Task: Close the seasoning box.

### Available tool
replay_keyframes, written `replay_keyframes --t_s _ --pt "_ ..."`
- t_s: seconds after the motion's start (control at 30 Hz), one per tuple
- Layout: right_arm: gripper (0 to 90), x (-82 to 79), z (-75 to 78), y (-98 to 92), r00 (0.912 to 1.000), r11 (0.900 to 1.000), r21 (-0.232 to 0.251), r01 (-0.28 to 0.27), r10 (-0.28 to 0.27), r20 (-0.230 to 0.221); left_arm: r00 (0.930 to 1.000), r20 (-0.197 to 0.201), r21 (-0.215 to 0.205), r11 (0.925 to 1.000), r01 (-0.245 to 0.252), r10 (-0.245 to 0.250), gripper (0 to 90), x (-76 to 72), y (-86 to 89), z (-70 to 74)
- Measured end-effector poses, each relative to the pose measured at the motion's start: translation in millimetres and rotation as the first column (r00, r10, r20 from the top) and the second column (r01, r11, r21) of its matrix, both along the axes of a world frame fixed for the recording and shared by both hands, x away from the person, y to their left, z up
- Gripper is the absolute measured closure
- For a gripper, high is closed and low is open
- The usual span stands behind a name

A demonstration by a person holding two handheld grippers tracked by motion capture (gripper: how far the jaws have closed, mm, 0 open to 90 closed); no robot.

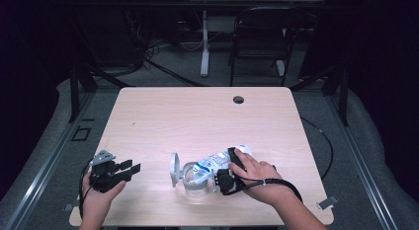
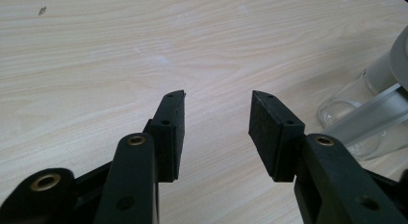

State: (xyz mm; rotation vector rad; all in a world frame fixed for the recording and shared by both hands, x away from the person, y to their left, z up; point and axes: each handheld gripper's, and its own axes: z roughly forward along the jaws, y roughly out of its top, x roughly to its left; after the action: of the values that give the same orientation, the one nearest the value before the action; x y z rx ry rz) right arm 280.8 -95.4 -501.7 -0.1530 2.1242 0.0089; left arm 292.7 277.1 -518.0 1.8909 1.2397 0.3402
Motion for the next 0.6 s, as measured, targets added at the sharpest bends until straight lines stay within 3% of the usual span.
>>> replay_keyframes --t_s 0.17,0.2,0.23,0.27,0.43,0.6 --pt "43.5 0.1 0.0 0.2 1.0 1.0 -0.006 -0.004 0.004 0.005 1.0 0.0 0.0 1.0 0.0 0.0 57.2 0.2 0.1 -0.1" --pt "43.6 -1.6 3.7 2.0 0.9995 0.998 -0.058 0.005 -0.003 0.031 1.0 0.003 0.003 1.0 -0.002 0.002 57.2 0.2 -0.1 -0.5" --pt "43.6 -1.6 3.7 2.0 0.9995 0.998 -0.058 0.005 -0.003 0.031 1.0 0.003 0.003 1.0 -0.002 0.002 57.2 0.2 -0.1 -0.5" --pt "43.6 0.0 0.7 0.8 0.9999 1.0 -0.017 -0.006 0.006 0.012 1.0 0.005 0.012 0.9999 -0.003 0.003 57.2 0.2 -0.5 -0.3" --pt "43.8 -0.5 2.3 2.2 0.9995 0.999 -0.041 -0.012 0.013 0.03 1.0 0.007 0.008 1.0 -0.004 0.004 57.1 0.1 -0.4 0.0" --pt "43.9 -0.1 1.4 2.2 0.9994 0.999 -0.034 -0.019 0.02 0.029 1.0 0.007 0.006 1.0 -0.005 0.005 57.0 0.0 -0.3 -0.1"
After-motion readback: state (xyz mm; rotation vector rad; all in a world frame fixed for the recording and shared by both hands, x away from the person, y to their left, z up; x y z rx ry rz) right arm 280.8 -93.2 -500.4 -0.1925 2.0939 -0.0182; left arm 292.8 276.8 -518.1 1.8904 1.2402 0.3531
